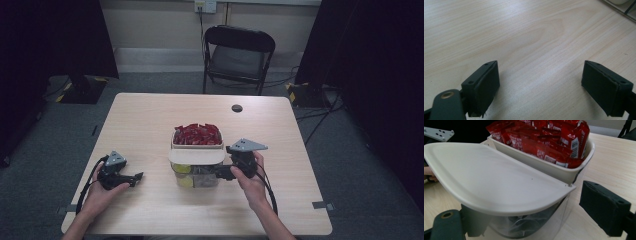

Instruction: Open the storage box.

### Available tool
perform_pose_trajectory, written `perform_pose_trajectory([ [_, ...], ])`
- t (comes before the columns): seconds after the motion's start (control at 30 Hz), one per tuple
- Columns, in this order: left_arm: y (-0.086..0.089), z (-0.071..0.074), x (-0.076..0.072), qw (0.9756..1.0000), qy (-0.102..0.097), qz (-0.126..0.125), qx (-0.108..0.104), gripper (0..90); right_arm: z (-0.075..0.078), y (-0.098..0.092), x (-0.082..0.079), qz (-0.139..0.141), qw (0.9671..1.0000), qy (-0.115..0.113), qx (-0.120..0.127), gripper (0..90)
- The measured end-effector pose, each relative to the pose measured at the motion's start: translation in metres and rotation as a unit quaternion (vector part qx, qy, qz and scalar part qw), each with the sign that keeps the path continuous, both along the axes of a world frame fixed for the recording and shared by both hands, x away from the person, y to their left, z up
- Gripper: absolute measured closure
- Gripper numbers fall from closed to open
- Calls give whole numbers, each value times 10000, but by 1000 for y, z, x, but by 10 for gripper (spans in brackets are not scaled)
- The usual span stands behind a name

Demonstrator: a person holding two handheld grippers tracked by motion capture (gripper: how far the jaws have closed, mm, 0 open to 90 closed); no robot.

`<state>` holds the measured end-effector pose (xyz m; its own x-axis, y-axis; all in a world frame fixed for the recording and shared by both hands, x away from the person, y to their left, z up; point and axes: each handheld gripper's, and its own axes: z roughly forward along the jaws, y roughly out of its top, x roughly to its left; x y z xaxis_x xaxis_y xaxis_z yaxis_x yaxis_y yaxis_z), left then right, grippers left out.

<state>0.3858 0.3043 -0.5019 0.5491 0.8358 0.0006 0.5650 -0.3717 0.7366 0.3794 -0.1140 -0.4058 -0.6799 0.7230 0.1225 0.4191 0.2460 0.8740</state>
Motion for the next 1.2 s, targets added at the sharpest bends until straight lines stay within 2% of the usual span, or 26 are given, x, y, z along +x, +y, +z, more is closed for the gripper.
perform_pose_trajectory([
  [1.2, 0, 0, 0, 10000, 0, 0, 0, 144, 9, -2, 26, 0, 9997, 0, 253, 141],
])
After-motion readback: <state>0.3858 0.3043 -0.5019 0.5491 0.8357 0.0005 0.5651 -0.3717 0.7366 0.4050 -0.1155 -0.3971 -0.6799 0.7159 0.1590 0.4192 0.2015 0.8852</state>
